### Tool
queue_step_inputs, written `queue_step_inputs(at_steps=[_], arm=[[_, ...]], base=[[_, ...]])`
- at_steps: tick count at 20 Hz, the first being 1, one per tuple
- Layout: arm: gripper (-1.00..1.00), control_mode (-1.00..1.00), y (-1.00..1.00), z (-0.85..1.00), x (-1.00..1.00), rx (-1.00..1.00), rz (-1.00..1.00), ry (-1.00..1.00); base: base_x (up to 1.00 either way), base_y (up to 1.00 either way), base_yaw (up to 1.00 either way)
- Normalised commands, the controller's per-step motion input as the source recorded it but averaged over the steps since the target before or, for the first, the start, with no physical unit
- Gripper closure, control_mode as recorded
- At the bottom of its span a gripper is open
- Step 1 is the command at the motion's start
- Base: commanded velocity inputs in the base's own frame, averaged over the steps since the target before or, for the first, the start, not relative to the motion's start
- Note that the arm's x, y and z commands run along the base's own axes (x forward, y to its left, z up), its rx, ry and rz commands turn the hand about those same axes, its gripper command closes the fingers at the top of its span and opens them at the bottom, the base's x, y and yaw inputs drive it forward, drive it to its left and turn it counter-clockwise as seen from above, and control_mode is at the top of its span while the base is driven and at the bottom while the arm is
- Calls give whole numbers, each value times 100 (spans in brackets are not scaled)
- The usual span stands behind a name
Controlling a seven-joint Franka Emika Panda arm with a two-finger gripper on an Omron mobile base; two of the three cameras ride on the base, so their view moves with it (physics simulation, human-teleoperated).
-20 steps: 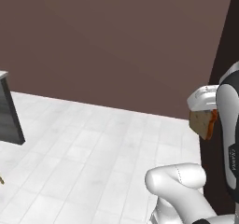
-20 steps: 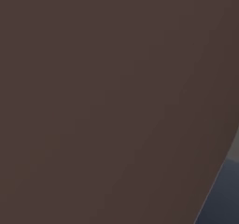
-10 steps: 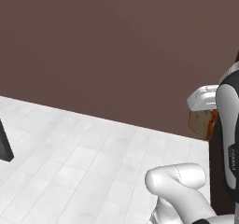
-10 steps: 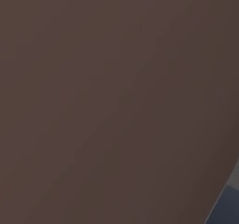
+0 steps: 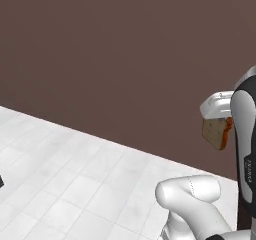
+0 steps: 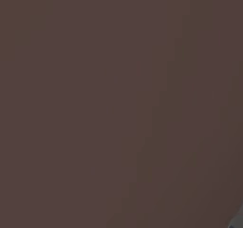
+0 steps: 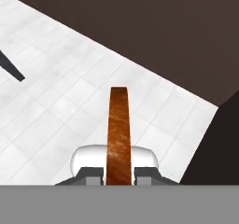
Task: Start the toaster. Once the lever pops up, take the bread to the plate on the dining counter.
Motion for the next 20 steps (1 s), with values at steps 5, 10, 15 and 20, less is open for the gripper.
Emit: queue_step_inputs(at_steps=[5, 10, 15, 20], arm=[[100, 100, 0, 0, 0, 0, 0, 0], [100, 100, 0, 0, 0, 0, 0, 0], [100, 100, 0, 0, 0, 0, 0, 0], [100, 100, 0, 0, 0, 0, 0, 0]], base=[[96, -47, 30], [95, -45, 34], [95, -42, 36], [85, -40, 38]])
